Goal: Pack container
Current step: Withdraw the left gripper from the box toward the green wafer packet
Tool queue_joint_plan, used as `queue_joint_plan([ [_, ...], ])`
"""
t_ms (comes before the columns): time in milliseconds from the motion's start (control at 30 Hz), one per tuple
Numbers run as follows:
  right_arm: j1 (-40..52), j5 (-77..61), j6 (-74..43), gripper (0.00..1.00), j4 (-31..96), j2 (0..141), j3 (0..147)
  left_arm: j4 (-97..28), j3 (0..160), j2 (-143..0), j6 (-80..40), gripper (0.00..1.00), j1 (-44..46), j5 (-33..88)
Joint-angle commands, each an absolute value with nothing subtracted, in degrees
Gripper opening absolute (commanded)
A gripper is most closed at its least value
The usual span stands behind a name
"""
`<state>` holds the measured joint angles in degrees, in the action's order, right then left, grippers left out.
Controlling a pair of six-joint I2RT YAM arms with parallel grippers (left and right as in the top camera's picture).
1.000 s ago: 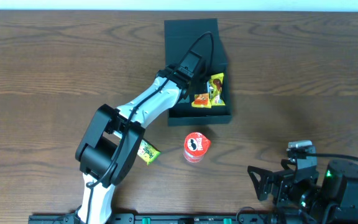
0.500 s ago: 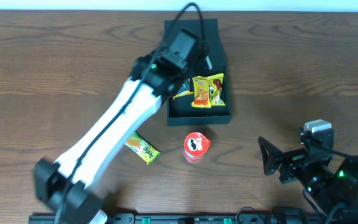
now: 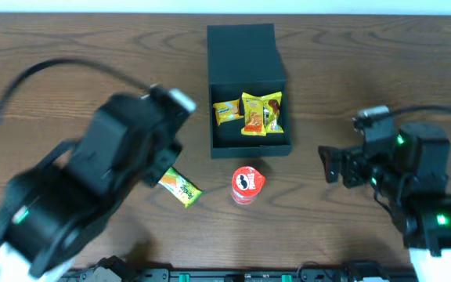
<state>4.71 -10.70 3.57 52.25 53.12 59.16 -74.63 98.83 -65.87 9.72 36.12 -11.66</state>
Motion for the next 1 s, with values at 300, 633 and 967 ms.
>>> queue_joint_plan([
  [300, 12.1, -9.06, 1.32, 0.99, 53.45, 59.05, 60.31, -81.69, 84.77, -67.22, -24.8, 0.49, 36.03, -12.1],
  [633, 12.1, -10.0, 1.3, 0.99, 59.55, 59.05, 60.31, -69.14, 69.06, -67.11, -37.15, 0.49, 36.03, -7.92],
  [967, 12.1, -10.94, 1.32, 0.99, 59.61, 59.05, 60.31, -57.43, 51.81, -67.11, -64.25, 0.58, 35.79, -4.93],
])
